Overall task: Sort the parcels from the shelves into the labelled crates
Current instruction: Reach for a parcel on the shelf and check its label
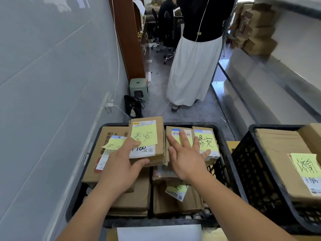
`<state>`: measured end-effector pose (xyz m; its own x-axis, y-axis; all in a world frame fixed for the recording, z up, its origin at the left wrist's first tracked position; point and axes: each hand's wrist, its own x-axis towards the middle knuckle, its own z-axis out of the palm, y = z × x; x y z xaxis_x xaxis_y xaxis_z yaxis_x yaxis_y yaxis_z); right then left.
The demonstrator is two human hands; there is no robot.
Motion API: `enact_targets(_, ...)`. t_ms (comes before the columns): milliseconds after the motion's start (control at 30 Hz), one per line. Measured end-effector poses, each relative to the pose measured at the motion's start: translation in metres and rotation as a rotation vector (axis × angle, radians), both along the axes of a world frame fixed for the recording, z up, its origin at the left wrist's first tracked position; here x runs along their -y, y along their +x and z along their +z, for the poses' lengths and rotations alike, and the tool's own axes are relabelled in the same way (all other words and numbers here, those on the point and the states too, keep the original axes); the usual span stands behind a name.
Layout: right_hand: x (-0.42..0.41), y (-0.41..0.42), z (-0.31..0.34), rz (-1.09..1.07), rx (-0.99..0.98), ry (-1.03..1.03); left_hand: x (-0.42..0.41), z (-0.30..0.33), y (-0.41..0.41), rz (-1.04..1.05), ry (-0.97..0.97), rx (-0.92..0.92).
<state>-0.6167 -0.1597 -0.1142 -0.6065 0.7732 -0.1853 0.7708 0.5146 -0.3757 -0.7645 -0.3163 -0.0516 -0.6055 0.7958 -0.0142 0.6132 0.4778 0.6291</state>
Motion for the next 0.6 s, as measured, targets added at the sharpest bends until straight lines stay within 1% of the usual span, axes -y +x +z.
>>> enact_targets(100, -0.001, 0.005, 0.0, 0.016, 0.011, 0.001, -0.001, -0.003, -0.002, -0.011, -0.063, 0.013)
enact_targets(200, -0.001, 0.008, 0.0, 0.015, 0.004, -0.005, -0.005, -0.006, 0.001, -0.069, -0.096, -0.046)
enact_targets(267, -0.002, 0.009, 0.0, 0.016, -0.002, -0.007, -0.009, -0.01, 0.002, -0.065, -0.079, -0.085)
enact_targets(367, -0.001, 0.011, -0.001, 0.015, -0.006, -0.007, -0.012, -0.022, 0.003, -0.048, -0.129, -0.243)
enact_targets(500, -0.001, 0.009, -0.002, 0.008, 0.003, 0.002, -0.019, -0.041, 0.004, -0.056, -0.168, -0.358)
enact_targets(600, -0.001, 0.008, -0.001, 0.003, 0.019, 0.009, -0.021, -0.053, 0.004, -0.078, -0.186, -0.485)
